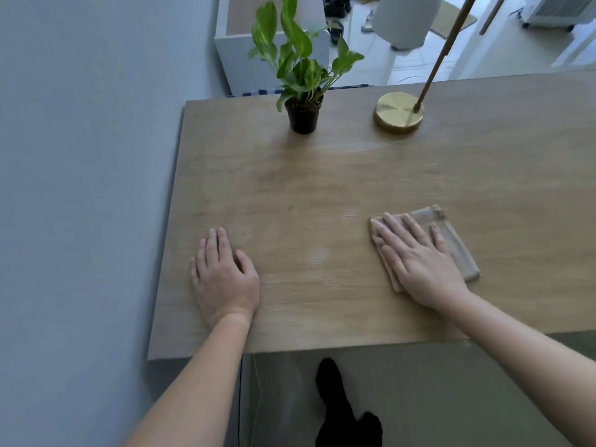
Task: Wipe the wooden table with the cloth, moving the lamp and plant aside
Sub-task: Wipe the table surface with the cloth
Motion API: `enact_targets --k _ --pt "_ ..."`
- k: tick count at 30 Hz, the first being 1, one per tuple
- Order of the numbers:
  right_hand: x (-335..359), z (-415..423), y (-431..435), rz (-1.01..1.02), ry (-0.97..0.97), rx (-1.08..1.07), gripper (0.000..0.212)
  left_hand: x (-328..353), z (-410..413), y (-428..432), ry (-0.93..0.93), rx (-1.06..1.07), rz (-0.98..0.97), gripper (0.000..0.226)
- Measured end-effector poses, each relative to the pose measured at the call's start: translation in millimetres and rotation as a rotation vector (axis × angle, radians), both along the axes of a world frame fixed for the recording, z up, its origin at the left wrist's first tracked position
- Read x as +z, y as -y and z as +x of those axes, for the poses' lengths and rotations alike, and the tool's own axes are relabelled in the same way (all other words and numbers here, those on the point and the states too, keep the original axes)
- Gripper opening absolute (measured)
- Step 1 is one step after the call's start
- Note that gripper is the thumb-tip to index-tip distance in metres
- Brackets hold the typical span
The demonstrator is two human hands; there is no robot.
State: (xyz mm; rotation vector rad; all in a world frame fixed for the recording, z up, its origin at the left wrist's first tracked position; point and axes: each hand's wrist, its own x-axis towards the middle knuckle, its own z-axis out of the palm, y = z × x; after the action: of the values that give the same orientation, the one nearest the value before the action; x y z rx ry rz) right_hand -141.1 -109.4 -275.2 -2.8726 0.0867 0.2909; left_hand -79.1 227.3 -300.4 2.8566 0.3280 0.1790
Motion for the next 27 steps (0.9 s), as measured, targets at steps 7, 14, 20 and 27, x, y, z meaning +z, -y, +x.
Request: enact_targets --k 7,14,20,27 --pt "-7.2 55.8 -123.2 0.071 0.000 0.029 0.056 -1.2 -1.3 2.0 0.008 0.011 -0.012 0.059" --pt "-9.3 -15.8 -95.9 -0.001 0.041 0.263 0.053 0.5 -1.2 3.0 0.007 0.017 -0.008 0.059" --pt "-7.6 1.6 -110.8 0.063 -0.003 0.091 0.054 -0.8 -3.4 2.1 0.003 0.015 -0.005 0.060" --pt "-6.0 -8.0 -55.7 0.016 -0.013 0.349 0.053 -0.3 -2.8 1.9 -0.004 0.009 0.005 0.060"
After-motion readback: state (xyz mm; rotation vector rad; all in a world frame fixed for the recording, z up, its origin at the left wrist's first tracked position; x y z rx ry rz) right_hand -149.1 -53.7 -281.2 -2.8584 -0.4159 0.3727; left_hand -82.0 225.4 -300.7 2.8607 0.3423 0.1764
